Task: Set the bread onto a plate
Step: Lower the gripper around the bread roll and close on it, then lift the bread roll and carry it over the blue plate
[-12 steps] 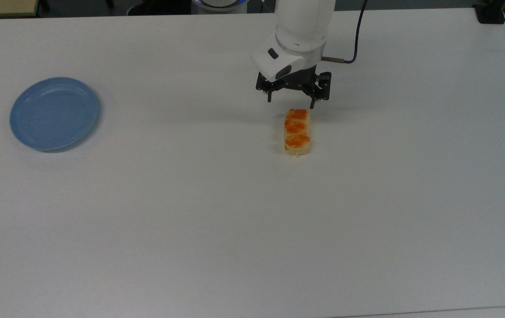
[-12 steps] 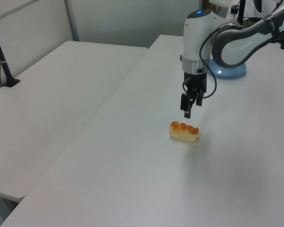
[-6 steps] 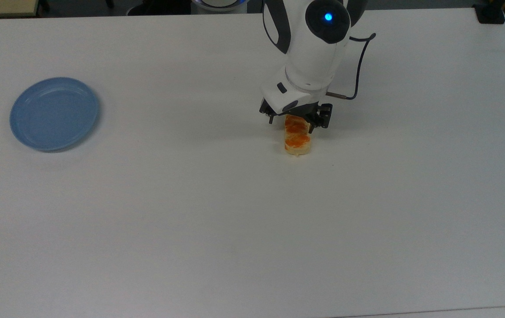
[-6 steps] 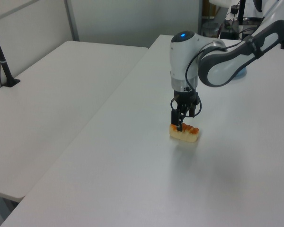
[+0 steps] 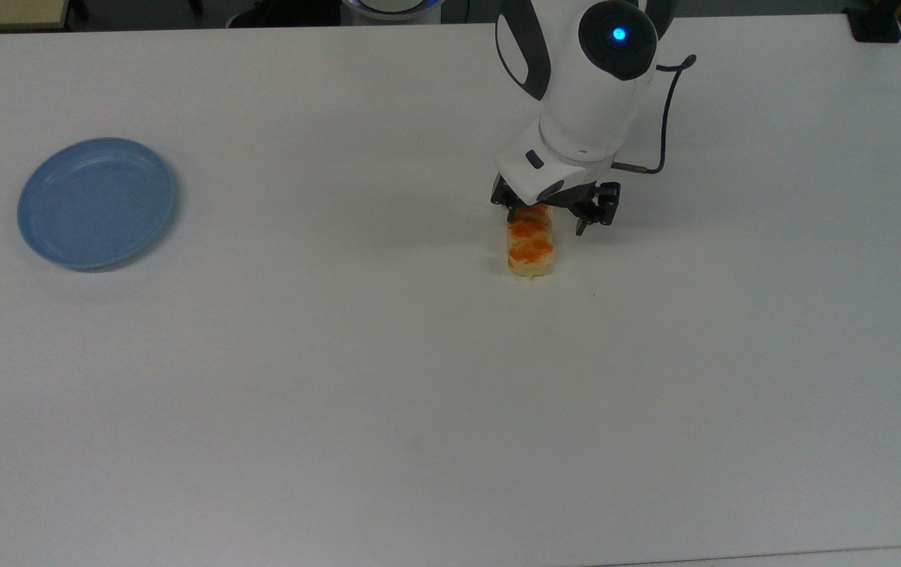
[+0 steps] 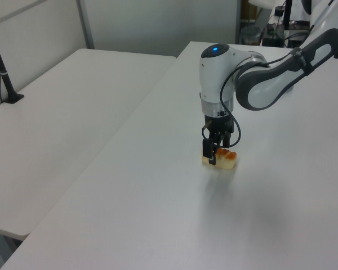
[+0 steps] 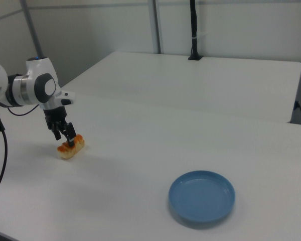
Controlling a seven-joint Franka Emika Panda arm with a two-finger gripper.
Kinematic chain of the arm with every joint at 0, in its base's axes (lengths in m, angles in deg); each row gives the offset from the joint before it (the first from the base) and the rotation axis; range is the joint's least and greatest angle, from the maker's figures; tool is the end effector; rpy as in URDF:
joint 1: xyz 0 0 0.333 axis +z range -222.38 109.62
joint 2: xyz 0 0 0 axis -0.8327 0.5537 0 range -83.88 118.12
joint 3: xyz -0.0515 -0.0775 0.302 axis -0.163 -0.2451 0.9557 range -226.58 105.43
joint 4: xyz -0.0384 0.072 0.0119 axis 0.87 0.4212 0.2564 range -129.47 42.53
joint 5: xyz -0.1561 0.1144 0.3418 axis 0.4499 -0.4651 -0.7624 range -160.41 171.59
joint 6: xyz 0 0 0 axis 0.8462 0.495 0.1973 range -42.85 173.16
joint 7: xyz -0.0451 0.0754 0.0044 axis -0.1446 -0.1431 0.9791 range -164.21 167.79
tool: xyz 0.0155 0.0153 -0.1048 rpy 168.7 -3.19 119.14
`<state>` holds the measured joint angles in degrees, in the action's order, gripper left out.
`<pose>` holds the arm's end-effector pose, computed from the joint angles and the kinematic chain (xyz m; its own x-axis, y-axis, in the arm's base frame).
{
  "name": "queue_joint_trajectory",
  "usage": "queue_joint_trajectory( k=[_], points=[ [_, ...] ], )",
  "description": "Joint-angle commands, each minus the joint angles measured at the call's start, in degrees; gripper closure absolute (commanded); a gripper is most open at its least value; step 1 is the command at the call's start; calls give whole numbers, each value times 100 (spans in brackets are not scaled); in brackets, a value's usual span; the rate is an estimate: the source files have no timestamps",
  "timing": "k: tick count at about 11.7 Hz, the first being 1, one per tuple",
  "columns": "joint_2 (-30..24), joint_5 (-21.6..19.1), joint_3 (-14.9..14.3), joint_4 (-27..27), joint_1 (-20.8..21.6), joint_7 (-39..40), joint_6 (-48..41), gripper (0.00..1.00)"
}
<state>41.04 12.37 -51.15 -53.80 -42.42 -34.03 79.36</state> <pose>0.6019 0.2446 0.3321 0.9860 -0.1653 -0.0195 -0.1641 -0.9850 0.0533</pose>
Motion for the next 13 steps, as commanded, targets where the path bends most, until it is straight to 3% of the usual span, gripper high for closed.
queue_joint_trajectory(
  k=[1,3,6,8,9,10,13],
  points=[
    [78,340,33,23,1,-162,34,12],
    [78,429,24,14,-42,-153,17,9],
    [78,692,33,-90,-25,-170,17,12],
    [86,789,42,-126,-16,-170,17,30],
    [78,790,42,-126,-34,-170,17,49],
    [69,790,42,-126,-60,-162,-9,60],
    [-211,790,94,-118,-445,240,-193,62]
  ],
)
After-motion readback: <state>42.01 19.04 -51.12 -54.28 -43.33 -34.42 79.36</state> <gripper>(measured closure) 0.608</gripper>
